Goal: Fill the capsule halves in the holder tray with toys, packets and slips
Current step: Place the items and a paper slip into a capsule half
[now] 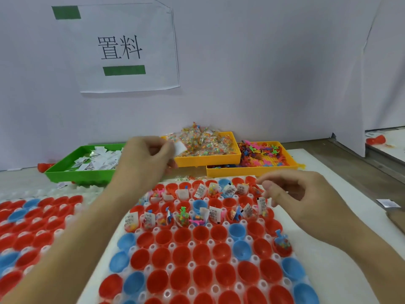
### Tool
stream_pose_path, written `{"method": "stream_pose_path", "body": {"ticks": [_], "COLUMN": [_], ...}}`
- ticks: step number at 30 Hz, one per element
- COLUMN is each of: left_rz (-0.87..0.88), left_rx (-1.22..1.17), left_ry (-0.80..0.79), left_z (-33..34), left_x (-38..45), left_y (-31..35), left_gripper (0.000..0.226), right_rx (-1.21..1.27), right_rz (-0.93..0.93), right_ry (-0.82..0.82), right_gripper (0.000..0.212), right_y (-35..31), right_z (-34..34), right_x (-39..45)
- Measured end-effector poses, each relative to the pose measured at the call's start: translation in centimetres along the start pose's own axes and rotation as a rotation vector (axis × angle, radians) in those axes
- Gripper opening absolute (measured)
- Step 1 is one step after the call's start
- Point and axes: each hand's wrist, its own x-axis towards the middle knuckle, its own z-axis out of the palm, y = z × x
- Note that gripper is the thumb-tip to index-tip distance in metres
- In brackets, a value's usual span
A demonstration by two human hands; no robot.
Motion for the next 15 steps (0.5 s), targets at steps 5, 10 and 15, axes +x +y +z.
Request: {"method": "stream_pose_path", "body": {"ticks": [5, 10, 15], "left_rz": [0.229, 0.315, 0.309], "left_rx": [0.033, 0.027, -0.041], "left_ry": [-0.295, -0.382, -0.472], "left_z": [4.0, 5.9, 6.0], "left_x": [-4.6, -5.0, -5.2], "left_y": [4.2, 4.8, 4.0], "left_gripper": [0.035, 0.03, 0.029], "right_rx": [0.291, 0.334, 0.294], "right_rz": [0.037, 0.061, 0.106], "right_ry": [-0.144, -0.068, -0.021], "right_gripper": [0.044, 0.027, 0.014], "right_y": [-1.6, -1.6, -1.0], "right_z": [1.6, 1.4, 0.9], "right_x": [-0.6, -0.4, -0.3]}}
